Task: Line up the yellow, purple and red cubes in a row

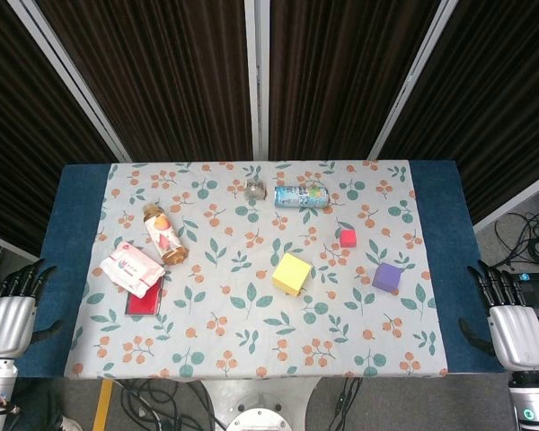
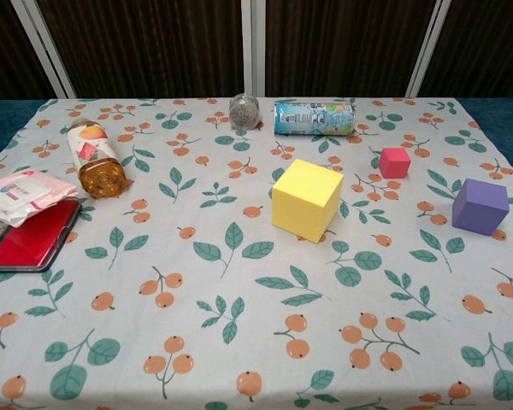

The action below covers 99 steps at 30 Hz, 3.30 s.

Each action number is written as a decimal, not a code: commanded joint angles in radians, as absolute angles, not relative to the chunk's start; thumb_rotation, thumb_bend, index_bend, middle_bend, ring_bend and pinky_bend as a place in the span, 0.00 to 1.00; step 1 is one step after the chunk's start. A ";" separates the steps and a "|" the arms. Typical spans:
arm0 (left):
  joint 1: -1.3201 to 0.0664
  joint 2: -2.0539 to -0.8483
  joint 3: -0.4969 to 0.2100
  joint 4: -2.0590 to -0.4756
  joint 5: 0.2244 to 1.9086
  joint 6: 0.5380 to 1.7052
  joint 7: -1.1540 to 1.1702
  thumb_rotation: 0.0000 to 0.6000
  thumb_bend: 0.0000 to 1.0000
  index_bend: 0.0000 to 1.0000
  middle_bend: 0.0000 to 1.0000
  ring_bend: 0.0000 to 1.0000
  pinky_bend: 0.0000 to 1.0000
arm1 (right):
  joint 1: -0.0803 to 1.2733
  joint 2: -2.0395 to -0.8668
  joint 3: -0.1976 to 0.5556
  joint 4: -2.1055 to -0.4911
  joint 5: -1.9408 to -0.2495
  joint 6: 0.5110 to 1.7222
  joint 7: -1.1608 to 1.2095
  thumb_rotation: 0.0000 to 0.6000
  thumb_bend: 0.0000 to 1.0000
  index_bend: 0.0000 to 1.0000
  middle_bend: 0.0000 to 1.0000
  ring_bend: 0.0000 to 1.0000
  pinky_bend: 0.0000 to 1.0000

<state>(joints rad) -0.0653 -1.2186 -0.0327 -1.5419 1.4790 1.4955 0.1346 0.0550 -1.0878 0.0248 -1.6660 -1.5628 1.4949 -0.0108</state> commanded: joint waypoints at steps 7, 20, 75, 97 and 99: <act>-0.056 -1.220 -0.028 -1.543 1.477 1.504 0.134 1.00 0.09 0.20 0.18 0.13 0.17 | 0.071 -1.088 0.028 -1.661 -1.571 1.478 -0.015 1.00 0.24 0.00 0.00 0.00 0.00; -0.041 -1.219 -0.024 -1.547 1.478 1.519 0.130 1.00 0.09 0.20 0.18 0.13 0.17 | 0.127 -1.076 0.029 -1.678 -1.608 1.415 -0.018 1.00 0.24 0.00 0.00 0.00 0.00; -0.020 -1.213 -0.033 -1.506 1.452 1.517 0.073 1.00 0.09 0.20 0.18 0.13 0.17 | 0.882 -1.596 0.172 -1.365 -1.290 0.722 -0.463 1.00 0.17 0.47 0.35 0.03 0.00; -0.020 -1.223 -0.032 -1.466 1.458 1.511 0.034 1.00 0.09 0.20 0.18 0.13 0.17 | 0.977 -1.775 0.256 -1.462 -0.610 1.028 -0.914 1.00 0.13 0.25 0.30 0.04 0.00; -0.021 -1.224 -0.032 -1.464 1.459 1.511 0.033 1.00 0.09 0.20 0.18 0.13 0.17 | 0.986 -1.780 0.258 -1.468 -0.590 1.037 -0.927 1.00 0.13 0.17 0.25 0.02 0.00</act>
